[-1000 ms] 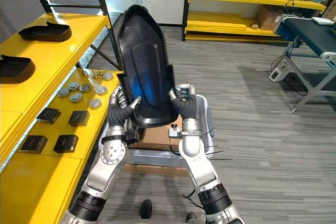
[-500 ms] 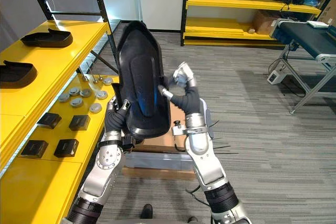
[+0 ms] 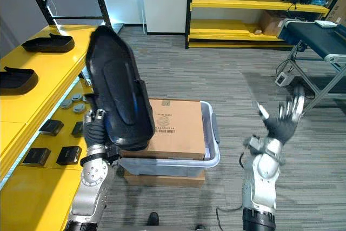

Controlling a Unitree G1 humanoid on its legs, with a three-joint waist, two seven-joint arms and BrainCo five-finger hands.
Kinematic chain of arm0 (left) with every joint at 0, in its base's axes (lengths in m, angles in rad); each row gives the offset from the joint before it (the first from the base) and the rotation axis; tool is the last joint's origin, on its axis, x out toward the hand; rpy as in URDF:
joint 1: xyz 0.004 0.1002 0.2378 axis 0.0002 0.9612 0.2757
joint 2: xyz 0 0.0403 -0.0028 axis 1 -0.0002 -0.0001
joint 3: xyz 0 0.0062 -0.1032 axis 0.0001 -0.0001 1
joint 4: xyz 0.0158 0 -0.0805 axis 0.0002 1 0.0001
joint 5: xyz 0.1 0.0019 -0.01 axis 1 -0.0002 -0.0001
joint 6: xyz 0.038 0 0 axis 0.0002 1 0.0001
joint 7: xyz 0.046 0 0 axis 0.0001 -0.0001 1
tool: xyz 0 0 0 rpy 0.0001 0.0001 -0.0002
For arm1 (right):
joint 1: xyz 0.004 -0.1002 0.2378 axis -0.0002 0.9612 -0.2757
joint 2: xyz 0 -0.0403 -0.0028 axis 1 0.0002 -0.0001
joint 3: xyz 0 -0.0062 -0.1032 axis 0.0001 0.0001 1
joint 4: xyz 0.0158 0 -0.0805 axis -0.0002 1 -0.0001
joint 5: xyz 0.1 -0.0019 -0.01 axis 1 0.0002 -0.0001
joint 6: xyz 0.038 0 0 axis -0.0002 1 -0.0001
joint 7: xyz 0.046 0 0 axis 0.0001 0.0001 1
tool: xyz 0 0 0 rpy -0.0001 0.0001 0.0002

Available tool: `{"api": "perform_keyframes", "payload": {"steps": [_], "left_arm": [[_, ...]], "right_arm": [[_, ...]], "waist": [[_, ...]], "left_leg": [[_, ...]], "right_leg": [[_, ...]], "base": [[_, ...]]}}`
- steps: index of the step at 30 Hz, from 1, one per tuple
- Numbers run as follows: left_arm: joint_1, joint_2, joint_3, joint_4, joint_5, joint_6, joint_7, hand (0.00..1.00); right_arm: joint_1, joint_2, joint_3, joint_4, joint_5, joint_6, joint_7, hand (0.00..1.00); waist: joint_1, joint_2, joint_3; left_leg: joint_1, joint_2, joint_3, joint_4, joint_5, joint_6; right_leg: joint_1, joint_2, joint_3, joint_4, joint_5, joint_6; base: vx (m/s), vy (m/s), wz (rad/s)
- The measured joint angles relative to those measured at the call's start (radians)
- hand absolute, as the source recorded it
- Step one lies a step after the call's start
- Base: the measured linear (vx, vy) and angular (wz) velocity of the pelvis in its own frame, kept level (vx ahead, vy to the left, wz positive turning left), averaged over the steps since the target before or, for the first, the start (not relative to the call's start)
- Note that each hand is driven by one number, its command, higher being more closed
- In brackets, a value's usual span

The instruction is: Walk over and take plastic housings, then place them on the shelf

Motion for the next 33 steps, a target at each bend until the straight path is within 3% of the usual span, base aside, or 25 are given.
{"api": "perform_keyframes", "payload": {"steps": [6,12,14,16,18,19,20,21,22,23,24,25,26,27,28,30,31,32,33], "left_arm": [[0.067,0.001,-0.032,-0.012,-0.001,-0.026,-0.059,1.0],[0.178,-0.021,-0.045,-0.113,-0.027,-0.033,-0.121,1.0],[0.188,-0.033,-0.042,-0.141,-0.036,-0.044,-0.127,1.0],[0.19,-0.047,-0.042,-0.149,-0.055,-0.044,-0.127,1.0],[0.194,-0.069,-0.033,-0.166,-0.072,-0.044,-0.125,1.0],[0.193,-0.079,-0.028,-0.17,-0.075,-0.046,-0.124,1.0],[0.186,-0.079,-0.03,-0.17,-0.082,-0.046,-0.121,1.0],[0.184,-0.08,-0.031,-0.17,-0.082,-0.046,-0.122,1.0],[0.18,-0.085,-0.034,-0.169,-0.082,-0.051,-0.123,1.0],[0.177,-0.087,-0.037,-0.169,-0.082,-0.053,-0.124,1.0],[0.167,-0.086,-0.05,-0.168,-0.082,-0.058,-0.124,1.0],[0.156,-0.085,-0.061,-0.168,-0.083,-0.07,-0.125,1.0],[0.151,-0.085,-0.067,-0.167,-0.084,-0.071,-0.125,1.0],[0.126,-0.084,-0.084,-0.142,-0.093,-0.077,-0.126,1.0],[0.117,-0.083,-0.087,-0.13,-0.097,-0.079,-0.126,1.0],[0.087,-0.077,-0.093,-0.081,-0.101,-0.079,-0.127,1.0],[0.071,-0.072,-0.106,-0.05,-0.101,-0.078,-0.127,1.0],[0.067,-0.065,-0.116,-0.037,-0.1,-0.076,-0.127,1.0],[0.067,-0.05,-0.139,-0.027,-0.1,-0.071,-0.129,1.0]], "right_arm": [[0.083,0.007,0.002,0.383,0.024,0.068,0.11,0.0],[0.141,0.085,0.062,0.46,0.016,0.106,0.152,0.0],[0.135,0.101,0.111,0.474,-0.009,0.107,0.161,0.0],[0.125,0.1,0.132,0.479,-0.018,0.106,0.172,0.0],[0.099,0.103,0.154,0.483,-0.02,0.107,0.168,0.0],[0.082,0.098,0.16,0.5,-0.029,0.106,0.169,0.0],[0.062,0.094,0.161,0.499,-0.041,0.106,0.168,0.0],[0.059,0.091,0.163,0.499,-0.048,0.107,0.168,0.0],[0.058,0.091,0.182,0.498,-0.055,0.109,0.168,0.0],[0.058,0.09,0.2,0.497,-0.058,0.11,0.169,0.0],[0.061,0.091,0.218,0.496,-0.061,0.11,0.171,0.0],[0.052,0.093,0.225,0.496,-0.07,0.11,0.172,0.0],[0.049,0.092,0.227,0.497,-0.074,0.11,0.173,0.0],[0.034,0.093,0.226,0.521,-0.087,0.112,0.176,0.0],[0.027,0.096,0.225,0.529,-0.089,0.114,0.178,0.0],[0.026,0.104,0.225,0.53,-0.097,0.117,0.189,0.0],[0.027,0.106,0.225,0.532,-0.105,0.134,0.19,0.0],[0.028,0.106,0.225,0.534,-0.107,0.142,0.191,0.0],[0.028,0.109,0.226,0.537,-0.115,0.152,0.192,0.0]], "waist": [[0.008,0.009,-0.004],[0.015,-0.012,0.019],[0.046,-0.022,0.054],[0.065,-0.014,0.071],[0.067,-0.009,0.082],[0.074,-0.02,0.095],[0.089,-0.011,0.102],[0.094,-0.004,0.104],[0.09,0.008,0.102],[0.087,0.01,0.098],[0.085,-0.01,0.1],[0.089,-0.004,0.094],[0.089,-0.004,0.093],[0.094,-0.009,0.091],[0.093,-0.011,0.091],[0.09,-0.012,0.091],[0.087,-0.014,0.093],[0.085,-0.013,0.093],[0.07,-0.015,0.094]], "left_leg": [[0.0,0.002,-0.022,0.001,-0.001,-0.002],[-0.013,-0.007,-0.094,0.015,-0.004,0.002],[-0.076,-0.037,-0.17,0.11,-0.023,-0.007],[-0.136,-0.057,-0.222,0.167,-0.033,-0.004],[-0.183,-0.064,-0.203,0.182,-0.053,0.026],[-0.233,-0.035,-0.086,0.238,-0.074,0.057],[-0.275,0.006,0.073,0.331,-0.102,0.094],[-0.277,0.033,0.158,0.364,-0.121,0.118],[-0.271,0.076,0.3,0.382,-0.155,0.121],[-0.26,0.086,0.362,0.381,-0.162,0.129],[-0.246,0.1,0.477,0.385,-0.187,0.158],[-0.238,0.111,0.566,0.386,-0.205,0.148],[-0.24,0.11,0.597,0.385,-0.209,0.145],[-0.243,0.06,0.576,0.37,-0.22,0.154],[-0.241,0.043,0.562,0.368,-0.224,0.159],[-0.235,0.002,0.525,0.396,-0.254,0.168],[-0.217,-0.018,0.499,0.413,-0.272,0.177],[-0.205,-0.023,0.482,0.42,-0.282,0.178],[-0.175,-0.024,0.45,0.42,-0.295,0.179]], "right_leg": [[0.019,0.002,-0.025,0.008,-0.001,0.003],[0.021,-0.012,-0.121,0.115,-0.081,0.015],[0.015,-0.035,-0.215,0.197,-0.129,0.007],[0.016,-0.049,-0.31,0.239,-0.159,0.008],[0.02,-0.077,-0.428,0.253,-0.175,0.006],[0.021,-0.102,-0.495,0.261,-0.179,0.002],[0.036,-0.118,-0.553,0.271,-0.189,0.004],[0.048,-0.125,-0.579,0.281,-0.191,0.017],[0.082,-0.143,-0.641,0.314,-0.21,0.042],[0.096,-0.155,-0.672,0.329,-0.214,0.048],[0.119,-0.18,-0.714,0.328,-0.213,0.05],[0.14,-0.191,-0.765,0.308,-0.207,0.061],[0.147,-0.194,-0.79,0.296,-0.203,0.067],[0.182,-0.206,-0.842,0.269,-0.203,0.065],[0.192,-0.212,-0.848,0.269,-0.204,0.063],[0.209,-0.254,-0.832,0.334,-0.204,0.04],[0.2,-0.308,-0.786,0.454,-0.197,-0.006],[0.187,-0.327,-0.746,0.523,-0.19,-0.061],[0.141,-0.324,-0.621,0.64,-0.198,-0.117]], "base": [[0.01,-0.013,0.14],[-0.02,-0.037,0.52],[-0.06,-0.036,1.22],[-0.06,-0.032,1.48],[-0.04,-0.007,1.82],[0.0,0.038,1.79],[0.01,0.047,1.43],[0.05,0.042,1.51],[0.07,0.035,1.32],[0.14,0.057,1.62],[0.2,0.077,1.48],[0.17,0.076,1.38],[0.23,0.145,1.53],[0.18,0.133,1.19],[0.21,0.159,1.06],[0.16,0.138,0.66],[0.18,0.166,0.67],[0.18,0.152,0.63],[0.19,0.115,0.61]]}}
